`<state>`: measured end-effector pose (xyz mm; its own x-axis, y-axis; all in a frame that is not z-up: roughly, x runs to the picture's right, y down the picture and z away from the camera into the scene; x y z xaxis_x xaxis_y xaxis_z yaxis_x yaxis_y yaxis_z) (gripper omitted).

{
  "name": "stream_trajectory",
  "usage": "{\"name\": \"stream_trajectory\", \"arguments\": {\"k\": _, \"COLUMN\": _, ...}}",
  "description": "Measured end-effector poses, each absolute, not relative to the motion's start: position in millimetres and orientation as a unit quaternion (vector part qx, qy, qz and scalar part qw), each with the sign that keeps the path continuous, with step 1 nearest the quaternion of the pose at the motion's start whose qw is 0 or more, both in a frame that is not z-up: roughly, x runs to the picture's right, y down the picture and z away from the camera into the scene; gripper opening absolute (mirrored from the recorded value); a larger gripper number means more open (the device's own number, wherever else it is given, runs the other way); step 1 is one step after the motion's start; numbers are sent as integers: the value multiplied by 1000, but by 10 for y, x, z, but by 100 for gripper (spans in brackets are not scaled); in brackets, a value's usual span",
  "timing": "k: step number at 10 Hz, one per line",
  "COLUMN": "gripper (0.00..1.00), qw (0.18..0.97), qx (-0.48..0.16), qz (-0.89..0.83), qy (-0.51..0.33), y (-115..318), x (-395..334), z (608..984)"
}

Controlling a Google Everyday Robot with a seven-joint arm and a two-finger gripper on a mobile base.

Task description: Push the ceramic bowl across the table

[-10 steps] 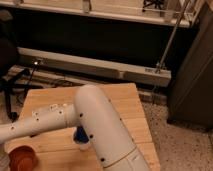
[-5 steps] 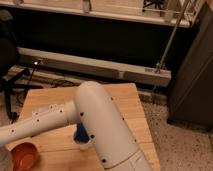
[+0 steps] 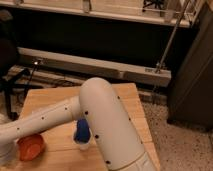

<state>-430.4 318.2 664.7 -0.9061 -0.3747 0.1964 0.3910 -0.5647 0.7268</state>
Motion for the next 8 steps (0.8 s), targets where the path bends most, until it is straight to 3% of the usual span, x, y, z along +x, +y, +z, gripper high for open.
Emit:
{"name": "stream_trajectory", "arguments": {"k": 3, "gripper": 0, "qw": 275, "qx": -28, "qz": -885, "qy": -374, "y": 2786, "x": -4200, "z": 7008}}
{"name": "stream_trajectory", "arguments": {"k": 8, "gripper": 0, "qw": 311, "qx": -67, "qz": -887, "qy": -335, "y": 2573, "x": -4144, "z": 7393}}
